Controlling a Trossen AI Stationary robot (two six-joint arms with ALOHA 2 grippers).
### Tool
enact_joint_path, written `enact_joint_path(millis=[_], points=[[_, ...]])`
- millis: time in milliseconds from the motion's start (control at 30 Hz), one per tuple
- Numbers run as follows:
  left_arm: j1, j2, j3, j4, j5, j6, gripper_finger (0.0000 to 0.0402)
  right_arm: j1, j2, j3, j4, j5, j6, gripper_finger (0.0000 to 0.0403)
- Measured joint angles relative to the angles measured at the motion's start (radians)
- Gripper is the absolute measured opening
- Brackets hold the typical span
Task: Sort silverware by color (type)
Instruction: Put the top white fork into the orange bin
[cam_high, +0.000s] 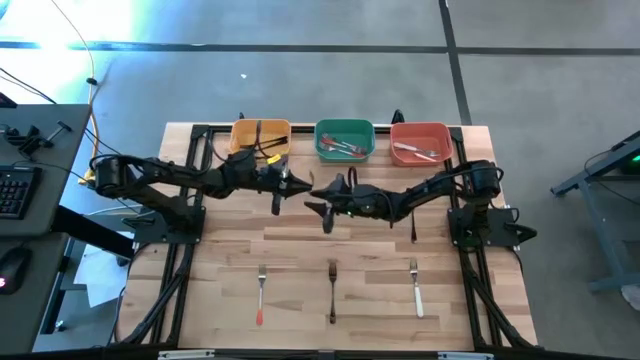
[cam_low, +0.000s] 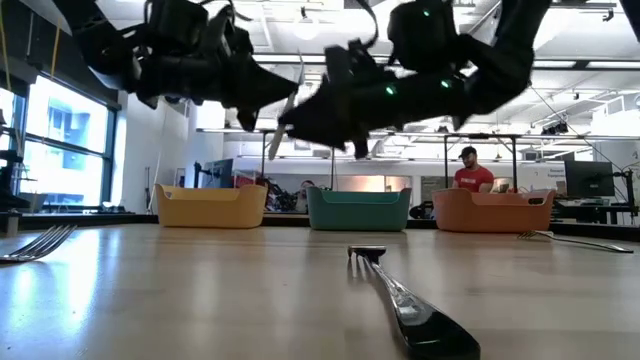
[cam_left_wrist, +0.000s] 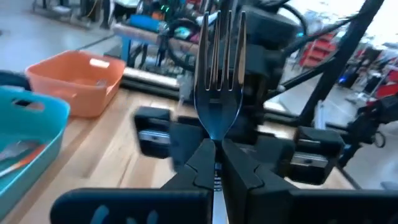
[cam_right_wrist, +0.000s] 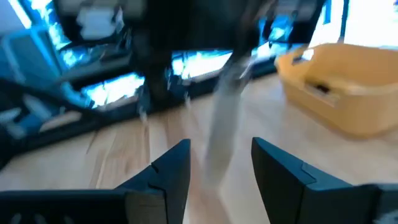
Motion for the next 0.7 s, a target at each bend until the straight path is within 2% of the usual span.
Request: enact_joint_path(millis=[233,333,433,467,600,700], points=[[-0.031,-0.002,-0.004,0.067,-0.022,0.016,0.0,-0.01,0.0,0.091,-0.044,0.009,-0.07,0.0145],[-0.032,-0.002,-0.004,0.067,-0.024,0.023,0.0,-0.006,0.0,0.111,-0.09,0.009,-0.079,0.0105],[-0.026,-0.002,-0.004,0.082,-0.018,0.025,0.0002,-0.002,0.0,0.129,-0.134,0.016,-0.105,0.0034],[-0.023,-0.002,-0.005,0.084,-0.019,0.025,0.0005,-0.002,-0.001,0.132,-0.145,0.015,-0.12,0.0023],[-0.005,-0.002,-0.006,0.081,-0.01,0.007,0.0026,-0.004,-0.004,0.144,-0.189,0.016,-0.112,0.0033],[0.01,-0.002,-0.02,0.097,-0.003,0.007,0.0048,-0.009,-0.019,0.146,-0.253,0.011,-0.116,0.0023]])
